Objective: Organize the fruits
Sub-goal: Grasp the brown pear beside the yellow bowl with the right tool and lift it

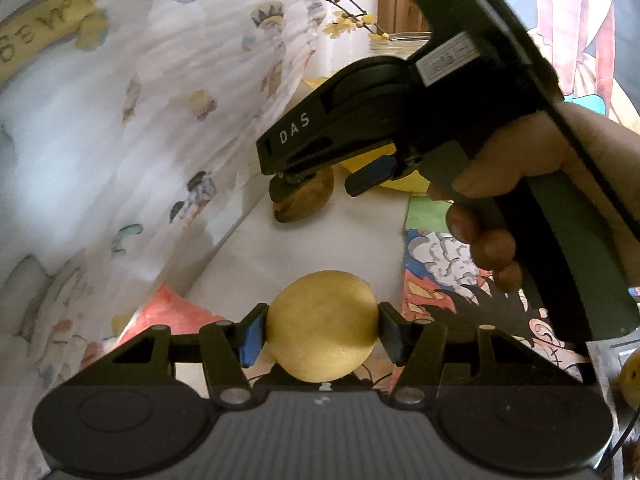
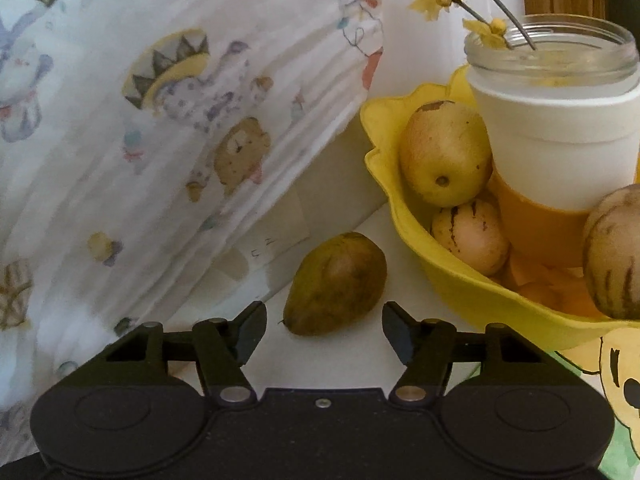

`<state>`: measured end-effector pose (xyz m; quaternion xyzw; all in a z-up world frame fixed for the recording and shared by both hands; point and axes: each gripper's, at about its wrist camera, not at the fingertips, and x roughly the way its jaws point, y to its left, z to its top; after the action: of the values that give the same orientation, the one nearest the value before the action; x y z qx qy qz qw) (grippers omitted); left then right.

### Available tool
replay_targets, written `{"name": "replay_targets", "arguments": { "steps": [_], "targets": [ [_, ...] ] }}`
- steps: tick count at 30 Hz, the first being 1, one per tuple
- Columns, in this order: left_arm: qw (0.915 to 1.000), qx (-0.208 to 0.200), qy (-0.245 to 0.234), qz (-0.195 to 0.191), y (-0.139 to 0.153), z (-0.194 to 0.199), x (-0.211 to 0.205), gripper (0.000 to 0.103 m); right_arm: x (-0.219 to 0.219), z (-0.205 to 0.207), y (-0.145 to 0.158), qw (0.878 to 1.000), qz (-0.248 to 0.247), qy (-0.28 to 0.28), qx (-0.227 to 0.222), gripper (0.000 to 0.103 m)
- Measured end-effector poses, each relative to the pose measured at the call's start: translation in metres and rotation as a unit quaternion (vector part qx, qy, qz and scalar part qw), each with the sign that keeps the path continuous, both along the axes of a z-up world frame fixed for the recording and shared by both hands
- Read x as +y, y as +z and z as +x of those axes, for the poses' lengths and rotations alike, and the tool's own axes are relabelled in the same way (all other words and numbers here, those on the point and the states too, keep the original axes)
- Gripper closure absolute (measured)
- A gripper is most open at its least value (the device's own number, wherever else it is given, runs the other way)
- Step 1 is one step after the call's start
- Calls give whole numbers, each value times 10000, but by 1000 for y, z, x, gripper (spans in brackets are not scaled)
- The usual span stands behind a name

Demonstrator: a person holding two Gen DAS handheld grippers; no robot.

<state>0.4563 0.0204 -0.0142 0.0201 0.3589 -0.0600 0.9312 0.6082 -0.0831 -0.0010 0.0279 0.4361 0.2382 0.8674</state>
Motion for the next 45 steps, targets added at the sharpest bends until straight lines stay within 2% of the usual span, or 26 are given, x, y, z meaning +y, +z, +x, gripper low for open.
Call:
{"name": "replay_targets", "arguments": {
  "steps": [15, 23, 35, 45],
  "targets": [
    [9999, -4, 144, 7, 2, -2, 6, 41, 38, 10, -22, 9989, -289, -371, 19, 41],
    [9999, -8, 158, 20, 2, -6, 6, 41, 48, 20, -35, 9986, -262, -456, 72, 44],
    [9996, -3, 281, 58, 4, -13, 12, 41, 27, 7, -43, 9994, -169, -265, 144, 45],
    [9993, -11, 283, 243, 7, -25, 21, 41, -4, -24, -39, 9993, -184, 14, 318, 45]
  ]
}}
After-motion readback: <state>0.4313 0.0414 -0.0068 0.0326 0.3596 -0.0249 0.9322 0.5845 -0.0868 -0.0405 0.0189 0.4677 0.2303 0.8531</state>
